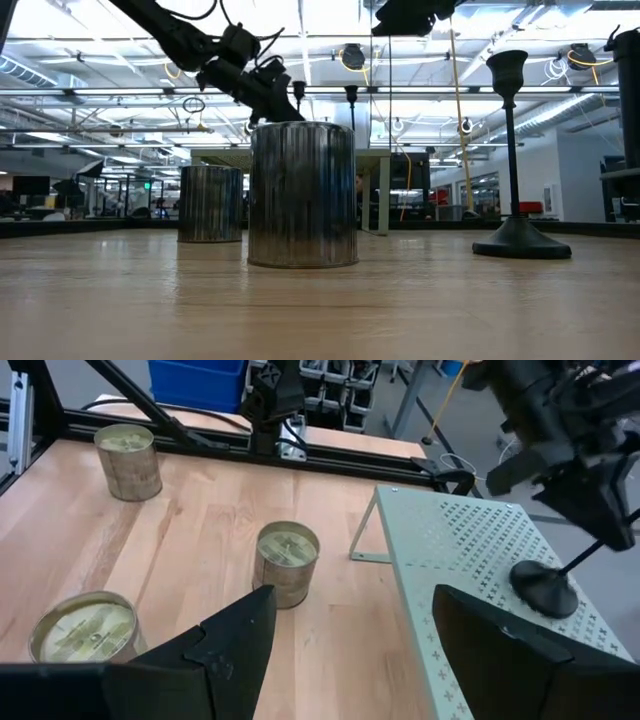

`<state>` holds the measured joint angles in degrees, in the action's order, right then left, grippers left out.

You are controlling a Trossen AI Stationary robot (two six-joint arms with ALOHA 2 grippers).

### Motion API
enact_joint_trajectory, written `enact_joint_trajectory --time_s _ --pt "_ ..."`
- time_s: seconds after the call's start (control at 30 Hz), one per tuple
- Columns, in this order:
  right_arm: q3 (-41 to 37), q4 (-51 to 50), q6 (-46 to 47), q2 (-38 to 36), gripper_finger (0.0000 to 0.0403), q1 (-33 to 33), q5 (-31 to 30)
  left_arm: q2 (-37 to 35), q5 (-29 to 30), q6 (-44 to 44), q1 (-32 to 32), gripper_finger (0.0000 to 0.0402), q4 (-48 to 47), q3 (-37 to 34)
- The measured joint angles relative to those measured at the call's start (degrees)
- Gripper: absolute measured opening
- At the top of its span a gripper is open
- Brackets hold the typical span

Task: Pick & Place candle stick holders
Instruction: Put the bottom black candle holder on the shelf, then put the black candlestick holder on the shelf

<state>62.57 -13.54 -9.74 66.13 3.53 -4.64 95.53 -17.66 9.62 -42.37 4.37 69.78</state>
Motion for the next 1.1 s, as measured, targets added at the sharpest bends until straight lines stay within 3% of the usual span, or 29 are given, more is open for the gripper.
enact_joint_trajectory --time_s 0.27,0.67,0.93,1.1 --pt "0.00 -0.05 0.02 0.00 0.0265 0.00 0.00 0.94 0.20 0.43 -0.37 0.0017 1.41 0.00" --pt "0.00 -2.45 3.45 0.00 0.0265 -0.77 0.26 0.94 0.25 1.26 -0.37 0.0087 0.95 0.00" --pt "0.00 -11.27 4.64 0.00 0.0265 -6.33 0.29 0.94 0.27 0.76 -0.26 0.0141 -0.01 0.00" --pt "0.00 -13.10 5.46 0.00 0.0265 -10.62 0.33 0.10 3.28 0.93 -0.24 0.0184 -2.50 0.00"
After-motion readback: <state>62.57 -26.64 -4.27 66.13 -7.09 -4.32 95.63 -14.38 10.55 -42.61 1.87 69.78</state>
